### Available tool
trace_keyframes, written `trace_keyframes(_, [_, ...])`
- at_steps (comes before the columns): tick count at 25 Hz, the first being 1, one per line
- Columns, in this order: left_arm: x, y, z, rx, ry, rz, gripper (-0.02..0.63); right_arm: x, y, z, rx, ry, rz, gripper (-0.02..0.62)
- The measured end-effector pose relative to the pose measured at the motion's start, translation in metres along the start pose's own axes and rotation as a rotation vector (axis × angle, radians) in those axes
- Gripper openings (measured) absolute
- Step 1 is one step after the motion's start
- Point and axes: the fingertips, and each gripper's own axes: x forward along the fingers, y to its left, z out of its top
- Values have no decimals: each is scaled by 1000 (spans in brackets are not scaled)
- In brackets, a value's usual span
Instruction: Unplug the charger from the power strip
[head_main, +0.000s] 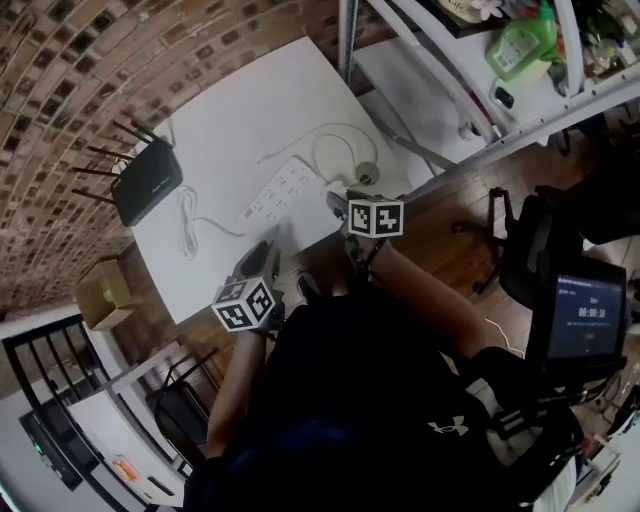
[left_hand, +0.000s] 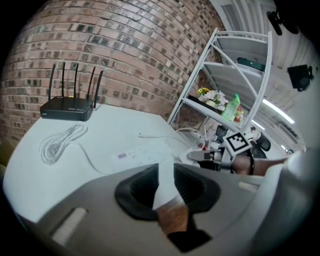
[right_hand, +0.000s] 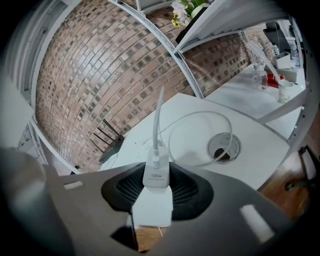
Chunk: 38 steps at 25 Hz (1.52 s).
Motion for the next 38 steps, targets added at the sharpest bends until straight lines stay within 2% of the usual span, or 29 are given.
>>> trace_keyframes(9, [13, -20, 1, 24, 18, -26, 94, 5, -5, -4, 29, 27, 18, 143])
trace_keyframes(18, [15, -20, -1, 8, 6, 9, 94, 9, -17, -5, 45, 49, 44, 143])
trace_keyframes(23, [22, -24, 0, 3, 13, -14, 94, 5, -26, 0, 66, 34, 33, 143])
trace_keyframes(28, [18, -17, 0, -11, 9, -5, 94, 10, -22, 0, 70, 35, 51, 144])
trace_keyframes(32, [17, -16, -2, -18, 7, 0, 94, 11, -31, -2, 43, 56, 1, 149])
trace_keyframes(38, [18, -18, -2, -17, 9, 0, 94, 7, -49, 2, 7, 56, -91, 228])
